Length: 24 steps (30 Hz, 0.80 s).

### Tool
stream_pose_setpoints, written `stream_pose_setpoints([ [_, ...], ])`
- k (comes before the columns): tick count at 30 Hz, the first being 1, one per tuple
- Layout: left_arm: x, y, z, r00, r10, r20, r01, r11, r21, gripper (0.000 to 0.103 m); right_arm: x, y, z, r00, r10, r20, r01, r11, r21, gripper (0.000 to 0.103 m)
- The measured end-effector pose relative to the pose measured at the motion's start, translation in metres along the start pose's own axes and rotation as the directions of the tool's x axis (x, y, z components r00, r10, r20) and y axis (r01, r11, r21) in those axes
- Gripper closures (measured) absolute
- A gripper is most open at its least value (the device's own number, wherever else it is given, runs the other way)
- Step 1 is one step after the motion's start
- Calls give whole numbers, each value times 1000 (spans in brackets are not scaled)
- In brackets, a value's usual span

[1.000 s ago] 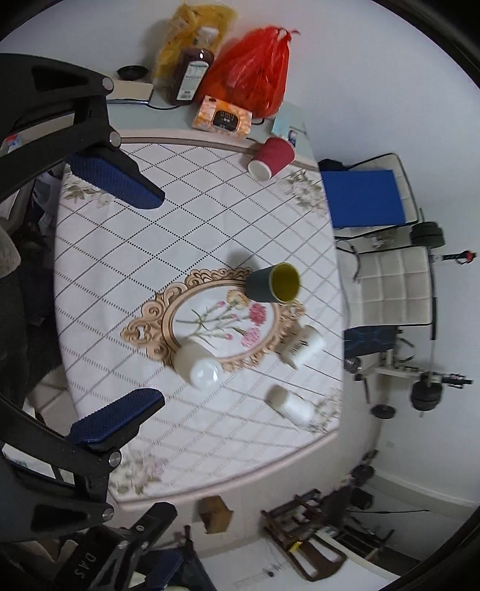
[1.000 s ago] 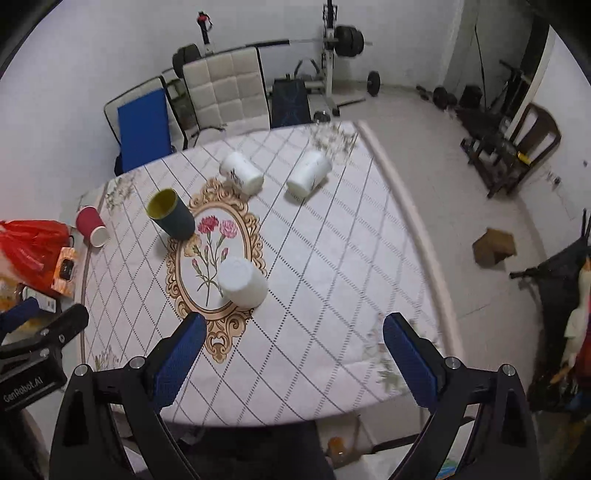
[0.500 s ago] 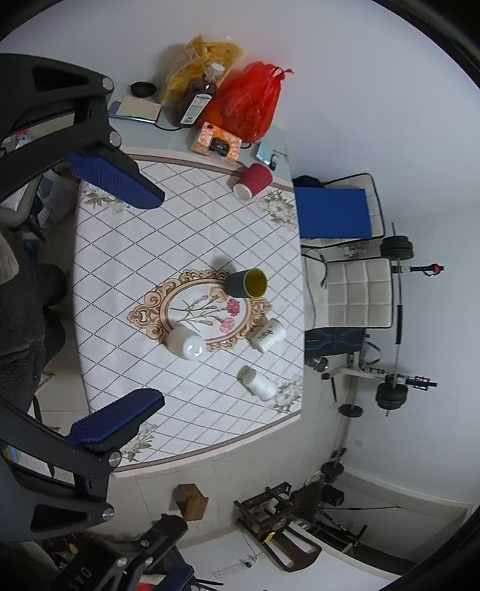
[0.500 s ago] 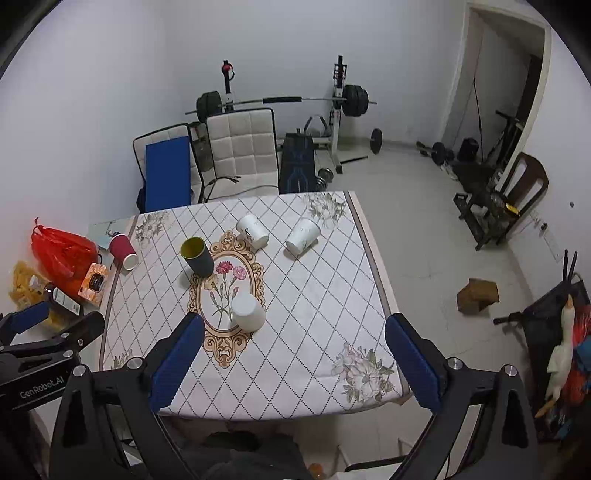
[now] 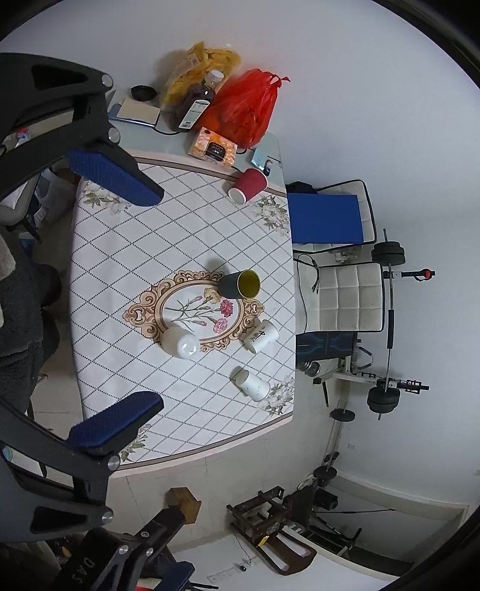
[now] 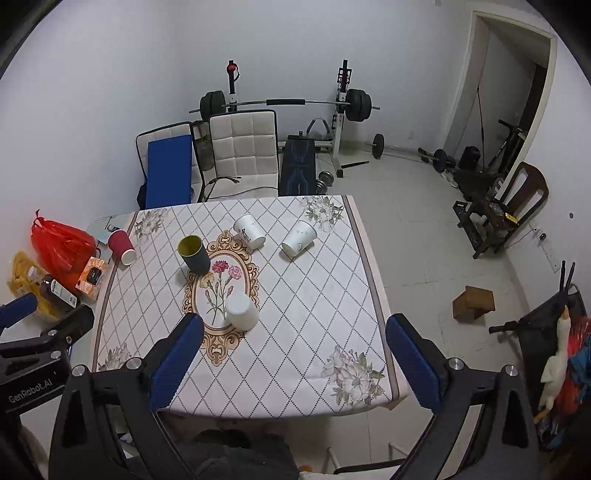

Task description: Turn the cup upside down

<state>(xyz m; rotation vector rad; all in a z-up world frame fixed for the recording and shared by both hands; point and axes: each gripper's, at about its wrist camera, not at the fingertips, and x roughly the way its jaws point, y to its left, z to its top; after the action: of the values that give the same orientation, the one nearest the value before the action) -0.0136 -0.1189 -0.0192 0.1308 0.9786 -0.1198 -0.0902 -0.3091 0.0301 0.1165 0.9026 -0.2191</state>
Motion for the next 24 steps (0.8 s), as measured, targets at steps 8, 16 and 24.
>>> stream_pose_setpoints([
  [8,-2,-2,1,1000,18,6,-18,1000,-14,0,7,-2,5,1000,5,-4,-5,1000,-2,2],
  [16,-2,0,3,1000,28,2,-28,999,-28,0,10,-2,6,1000,8,-5,-8,1000,0,2],
  [24,-2,0,3,1000,30,2,-30,999,-31,0,9,1,5,1000,16,-11,-16,1000,9,2],
])
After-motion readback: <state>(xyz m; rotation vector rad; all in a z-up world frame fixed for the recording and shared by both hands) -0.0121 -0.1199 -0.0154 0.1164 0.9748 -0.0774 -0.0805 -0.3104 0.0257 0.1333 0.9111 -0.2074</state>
